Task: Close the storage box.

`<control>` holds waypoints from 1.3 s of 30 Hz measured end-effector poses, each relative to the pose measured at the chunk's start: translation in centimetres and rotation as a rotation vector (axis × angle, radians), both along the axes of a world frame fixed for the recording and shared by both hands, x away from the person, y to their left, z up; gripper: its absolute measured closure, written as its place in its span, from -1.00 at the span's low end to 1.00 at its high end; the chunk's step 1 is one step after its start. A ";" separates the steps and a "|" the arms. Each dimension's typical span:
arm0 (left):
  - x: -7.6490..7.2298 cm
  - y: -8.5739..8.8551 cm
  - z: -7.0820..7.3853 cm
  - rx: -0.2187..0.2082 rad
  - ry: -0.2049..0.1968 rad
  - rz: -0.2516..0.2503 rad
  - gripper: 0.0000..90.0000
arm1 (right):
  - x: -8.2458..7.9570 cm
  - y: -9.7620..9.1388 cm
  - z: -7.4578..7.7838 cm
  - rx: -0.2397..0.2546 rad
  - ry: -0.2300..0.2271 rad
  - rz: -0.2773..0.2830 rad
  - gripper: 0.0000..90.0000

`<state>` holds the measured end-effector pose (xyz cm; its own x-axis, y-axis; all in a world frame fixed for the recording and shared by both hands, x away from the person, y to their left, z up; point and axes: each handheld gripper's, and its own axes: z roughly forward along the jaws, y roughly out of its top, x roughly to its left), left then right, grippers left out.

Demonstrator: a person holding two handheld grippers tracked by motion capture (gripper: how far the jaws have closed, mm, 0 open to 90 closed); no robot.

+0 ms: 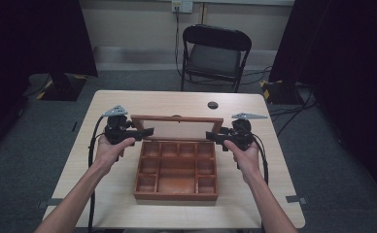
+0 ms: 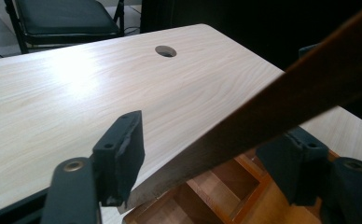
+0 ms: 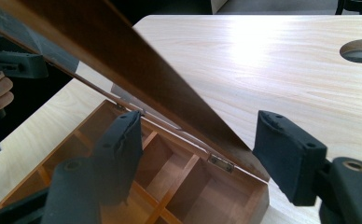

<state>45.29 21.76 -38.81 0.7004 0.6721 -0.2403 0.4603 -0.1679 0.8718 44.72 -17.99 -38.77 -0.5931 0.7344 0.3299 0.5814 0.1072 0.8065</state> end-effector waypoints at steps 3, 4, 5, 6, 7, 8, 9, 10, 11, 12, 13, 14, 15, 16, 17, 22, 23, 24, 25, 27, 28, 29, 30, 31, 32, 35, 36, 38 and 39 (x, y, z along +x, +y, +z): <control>-0.1 0.2 0.2 -0.009 -0.001 -0.003 -0.29 | -0.1 -0.4 0.0 -0.007 0.005 -0.003 -0.29; -0.2 0.1 0.3 -0.013 -0.008 0.000 -0.29 | -0.1 -0.6 0.0 -0.012 0.008 -0.004 -0.29; -0.2 0.2 0.4 -0.010 -0.013 0.001 -0.29 | -0.1 -0.9 0.0 -0.021 0.013 -0.001 -0.29; -0.3 0.2 0.6 -0.018 -0.018 0.000 -0.29 | -0.1 -1.1 0.0 -0.023 0.010 0.002 -0.29; -0.3 0.2 0.6 -0.018 -0.018 0.000 -0.29 | -0.1 -1.1 0.0 -0.023 0.010 0.002 -0.29; -0.3 0.2 0.7 -0.023 -0.018 0.001 -0.29 | -0.2 -1.1 0.1 -0.027 0.004 0.005 -0.29; -0.3 0.2 0.8 -0.028 -0.021 0.002 -0.30 | -0.3 -1.2 0.2 -0.041 0.006 0.003 -0.30; -0.3 0.1 0.8 -0.035 -0.021 0.005 -0.30 | -0.2 -1.3 0.3 -0.062 0.022 0.017 -0.30; -0.3 0.1 0.8 -0.035 -0.021 0.005 -0.30 | -0.2 -1.3 0.3 -0.062 0.022 0.017 -0.30; -0.3 0.1 0.8 -0.033 -0.021 0.003 -0.30 | -0.2 -1.4 0.3 -0.062 0.024 0.014 -0.29; -0.4 0.2 0.8 -0.031 -0.021 0.002 -0.30 | -0.1 -1.8 0.1 -0.070 0.032 0.012 -0.26; -0.4 0.1 0.8 -0.034 -0.021 0.003 -0.30 | -0.1 -1.8 0.1 -0.070 0.032 0.012 -0.26; -0.4 0.1 0.9 -0.034 -0.022 0.001 -0.30 | -0.1 -2.0 0.0 -0.078 0.032 0.013 -0.26; -0.4 0.1 0.9 -0.029 -0.021 0.003 -0.32 | 0.0 -2.4 -0.1 -0.087 0.036 0.019 -0.23; -0.4 0.0 0.9 -0.029 -0.021 0.004 -0.33 | 0.0 -2.6 0.0 -0.096 0.037 0.009 -0.20; -0.4 -0.1 0.9 -0.022 -0.015 0.000 -0.42 | 0.0 -3.7 0.0 -0.105 0.035 -0.021 -0.13; -0.4 -0.1 0.9 -0.022 -0.015 0.000 -0.45 | 0.0 -3.9 0.0 -0.104 0.036 -0.029 -0.12; -0.4 -0.1 0.9 -0.021 -0.010 -0.001 -0.45 | 0.0 -3.9 0.0 -0.104 0.036 -0.029 -0.12; -0.4 -0.2 0.9 -0.022 -0.007 -0.001 -0.51 | 0.0 -4.2 0.0 -0.098 0.048 -0.043 -0.09; -0.5 -0.3 0.9 -0.018 -0.002 -0.006 -0.54 | 0.0 -4.2 0.0 -0.099 0.052 -0.047 -0.09; -0.5 -0.3 0.9 -0.014 -0.005 -0.012 -0.55 | 0.0 -4.2 0.0 -0.094 0.054 -0.048 -0.09; -0.6 -0.4 0.9 -0.013 -0.006 -0.013 -0.55 | 0.0 -4.2 0.1 -0.094 0.054 -0.052 -0.09; -0.7 -0.6 0.9 -0.011 -0.007 -0.015 -0.59 | 0.0 -4.3 0.3 -0.091 0.044 -0.062 -0.09; -0.7 -0.6 0.9 -0.011 -0.007 -0.015 -0.60 | 0.0 -4.3 0.3 -0.091 0.044 -0.062 -0.09; -0.7 -0.6 0.9 -0.009 -0.009 -0.024 -0.60 | 0.0 -4.3 0.4 -0.086 0.040 -0.061 -0.08; -0.9 -0.8 0.8 -0.038 0.012 -0.045 -0.63 | -0.3 -4.1 1.3 -0.056 0.026 -0.031 -0.02; -0.9 -0.8 0.8 -0.038 0.012 -0.045 -0.63 | -0.3 -4.1 1.3 -0.056 0.026 -0.031 -0.02; -1.0 -0.9 0.7 -0.044 0.013 -0.057 -0.64 | -0.5 -3.9 2.0 -0.054 0.004 -0.026 0.01; -1.1 -1.1 0.7 -0.039 0.006 -0.058 -0.64 | -0.5 -3.9 2.0 -0.054 0.004 -0.026 0.01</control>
<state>44.22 20.70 -38.11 0.7363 0.6207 -0.2695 0.4557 -0.1604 0.8756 44.26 -21.90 -36.78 -0.5723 0.7665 0.2915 0.5880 0.1357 0.7974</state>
